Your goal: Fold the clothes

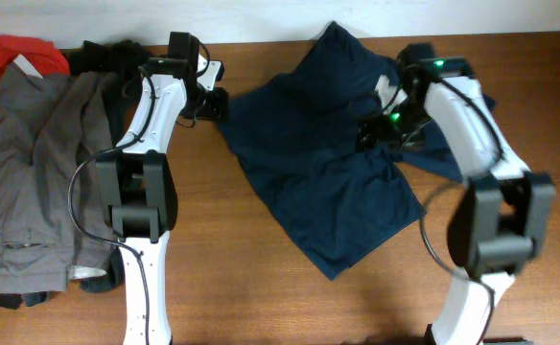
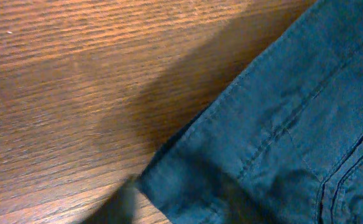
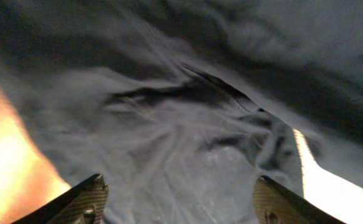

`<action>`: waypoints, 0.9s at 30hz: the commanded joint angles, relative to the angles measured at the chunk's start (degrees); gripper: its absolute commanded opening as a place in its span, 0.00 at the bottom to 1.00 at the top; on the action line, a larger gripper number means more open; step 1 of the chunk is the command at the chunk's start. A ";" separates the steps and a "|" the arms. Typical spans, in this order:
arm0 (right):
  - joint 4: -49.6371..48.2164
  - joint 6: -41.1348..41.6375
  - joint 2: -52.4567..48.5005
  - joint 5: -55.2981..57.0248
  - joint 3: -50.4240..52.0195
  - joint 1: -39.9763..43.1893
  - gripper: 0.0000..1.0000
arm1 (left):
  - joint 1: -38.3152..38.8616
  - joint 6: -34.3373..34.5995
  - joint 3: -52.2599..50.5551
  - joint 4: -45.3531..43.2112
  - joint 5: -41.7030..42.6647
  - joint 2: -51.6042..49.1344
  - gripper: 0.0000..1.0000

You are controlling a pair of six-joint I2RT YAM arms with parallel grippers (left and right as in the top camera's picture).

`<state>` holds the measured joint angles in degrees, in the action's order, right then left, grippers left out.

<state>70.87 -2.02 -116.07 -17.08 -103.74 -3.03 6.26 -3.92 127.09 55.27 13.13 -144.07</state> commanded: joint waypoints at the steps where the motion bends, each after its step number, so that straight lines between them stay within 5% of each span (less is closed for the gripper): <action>1: -0.66 -0.76 4.22 -0.31 -0.44 0.50 0.82 | 0.35 -0.90 0.09 1.46 1.07 -1.01 0.13; 3: -0.83 -0.76 4.92 -0.31 -0.44 0.55 0.83 | 0.46 -0.87 0.09 3.34 1.05 -1.01 0.00; 15: -2.08 -0.76 4.98 -0.31 -0.42 0.55 0.84 | -3.91 8.94 0.09 20.50 -4.42 -0.98 0.01; 27: -5.55 -0.70 4.96 -0.35 -0.42 0.52 0.86 | -9.33 9.11 0.09 31.78 -12.74 -0.98 0.01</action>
<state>65.78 -2.20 -110.96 -17.06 -104.01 -3.03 -2.90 4.36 127.09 86.24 5.43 -144.07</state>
